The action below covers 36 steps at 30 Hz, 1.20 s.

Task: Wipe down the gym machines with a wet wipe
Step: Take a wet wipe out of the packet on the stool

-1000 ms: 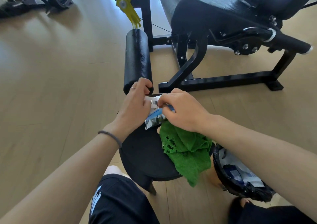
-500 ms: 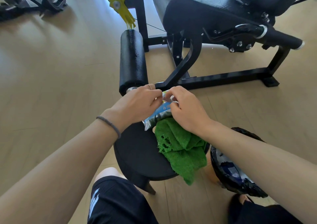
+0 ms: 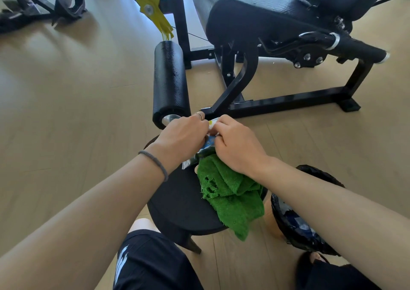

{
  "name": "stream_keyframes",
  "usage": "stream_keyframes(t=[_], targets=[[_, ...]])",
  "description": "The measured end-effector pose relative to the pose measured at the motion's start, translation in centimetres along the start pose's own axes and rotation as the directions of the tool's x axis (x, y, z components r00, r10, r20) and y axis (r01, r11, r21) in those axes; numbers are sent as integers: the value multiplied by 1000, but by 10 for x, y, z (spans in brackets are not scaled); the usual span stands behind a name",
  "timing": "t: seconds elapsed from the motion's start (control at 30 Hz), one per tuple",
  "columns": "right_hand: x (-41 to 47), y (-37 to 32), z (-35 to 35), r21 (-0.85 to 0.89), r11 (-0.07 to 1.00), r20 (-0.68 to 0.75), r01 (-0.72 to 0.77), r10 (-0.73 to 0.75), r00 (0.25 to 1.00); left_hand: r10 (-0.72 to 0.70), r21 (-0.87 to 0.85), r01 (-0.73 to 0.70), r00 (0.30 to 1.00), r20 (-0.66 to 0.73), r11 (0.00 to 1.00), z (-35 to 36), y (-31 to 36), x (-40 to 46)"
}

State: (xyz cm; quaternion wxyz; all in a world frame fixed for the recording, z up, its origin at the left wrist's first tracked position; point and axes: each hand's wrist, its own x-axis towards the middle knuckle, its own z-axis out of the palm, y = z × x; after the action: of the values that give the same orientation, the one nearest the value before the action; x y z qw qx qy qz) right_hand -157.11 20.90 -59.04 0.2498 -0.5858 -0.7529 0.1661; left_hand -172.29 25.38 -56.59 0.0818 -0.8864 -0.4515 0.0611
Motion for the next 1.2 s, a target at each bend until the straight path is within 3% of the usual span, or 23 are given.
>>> stream_keyframes(t=[0.17, 0.23, 0.3, 0.37, 0.5, 0.6, 0.77, 0.9, 1.0, 1.07, 1.13, 1.2], targets=[[0, 1, 1, -26, 1000, -15, -15, 15, 1000, 212, 300, -218, 976, 54, 929, 11, -1, -1], [-2, 1, 2, -31, 999, -21, -14, 14, 1000, 166, 277, -149, 985, -39, 949, 12, -4, -6], [-4, 2, 3, -54, 998, -17, -11, 10, 1000, -20, -79, 11, 993, -119, 997, 9, -9, -8], [-6, 3, 3, -92, 996, -21, -13, 11, 1000, -153, -404, 97, 982, -107, 910, 9, -13, -11], [-6, 1, 1, -76, 997, -44, -21, 17, 999, -312, -688, 109, 934, -176, 717, 12, -20, -18], [-5, -1, 0, -66, 998, -25, -18, 16, 1000, -288, -720, 122, 951, -112, 683, 12, -19, -21], [-5, -1, 0, -82, 996, -28, -28, 26, 999, -91, -538, 16, 989, -113, 843, 7, -23, -15], [-5, 0, 0, -99, 995, -33, -27, 24, 999, -130, -583, -35, 963, -238, 812, 1, -23, -12], [-6, 0, 2, -120, 993, -40, -16, 11, 999, -389, -824, 20, 888, -246, 567, -6, -21, -13], [-6, 1, 4, -136, 991, -39, -15, 10, 999, -560, -965, 31, 819, -124, 259, -14, -20, -12], [-6, 1, 4, -140, 990, -28, -18, 14, 1000, -652, -996, -39, 758, 26, -84, -23, -22, -10], [-5, 1, 3, -146, 989, -14, -15, 13, 1000, -694, -945, -108, 705, 147, -310, -32, -27, -8]])
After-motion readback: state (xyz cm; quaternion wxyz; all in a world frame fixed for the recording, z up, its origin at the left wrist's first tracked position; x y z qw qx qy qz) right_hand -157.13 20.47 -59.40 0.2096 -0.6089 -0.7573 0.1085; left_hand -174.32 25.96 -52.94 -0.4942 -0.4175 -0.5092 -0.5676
